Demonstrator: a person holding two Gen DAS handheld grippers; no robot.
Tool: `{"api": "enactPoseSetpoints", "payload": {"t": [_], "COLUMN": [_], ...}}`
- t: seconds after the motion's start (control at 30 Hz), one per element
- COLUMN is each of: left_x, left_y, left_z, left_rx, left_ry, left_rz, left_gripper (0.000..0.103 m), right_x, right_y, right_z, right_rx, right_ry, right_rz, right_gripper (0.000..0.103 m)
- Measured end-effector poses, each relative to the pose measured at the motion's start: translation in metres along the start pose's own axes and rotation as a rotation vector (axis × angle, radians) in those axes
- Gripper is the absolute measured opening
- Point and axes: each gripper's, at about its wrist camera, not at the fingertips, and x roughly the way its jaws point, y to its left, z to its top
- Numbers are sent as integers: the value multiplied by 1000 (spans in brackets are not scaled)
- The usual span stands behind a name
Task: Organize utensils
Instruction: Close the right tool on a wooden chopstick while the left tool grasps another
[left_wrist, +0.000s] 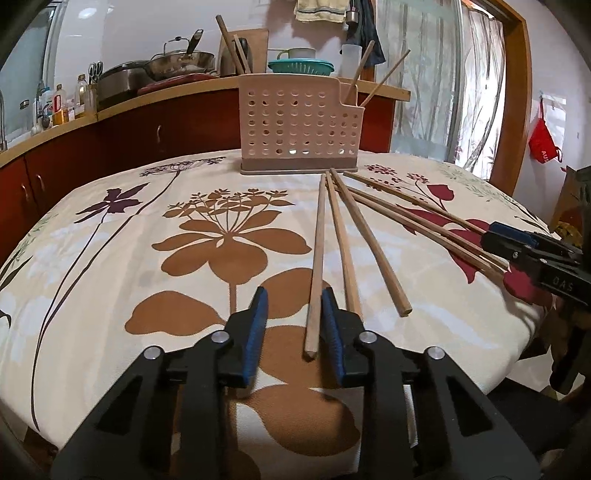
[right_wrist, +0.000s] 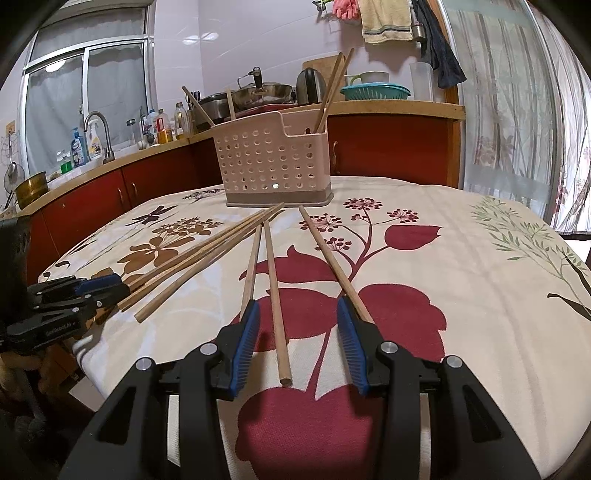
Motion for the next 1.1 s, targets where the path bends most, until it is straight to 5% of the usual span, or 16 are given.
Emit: {"api": "enactPoseSetpoints", "payload": {"t": [0.47,0.6,0.77,1.1], "left_x": [0,-1,-1,-3], "left_y": [-4,-3,-1,1], "left_z": [-3,-3,-3,-2], "left_rx": [24,21,16,18], "left_ry": [-14,-14,-15,-20], "left_rz": [19,29,34,43], "left_gripper": [7,7,7,7], "right_x": [5,4,2,-1], "right_y": [1,0,2,1], "right_z": [-8,-11,-13,-9], "right_rx": [-5,-7,-15,-31], "right_ry": [15,8,-5,-26], "right_rz": [1,-15,-39,-48], "right_gripper": [31,14,7,7]}}
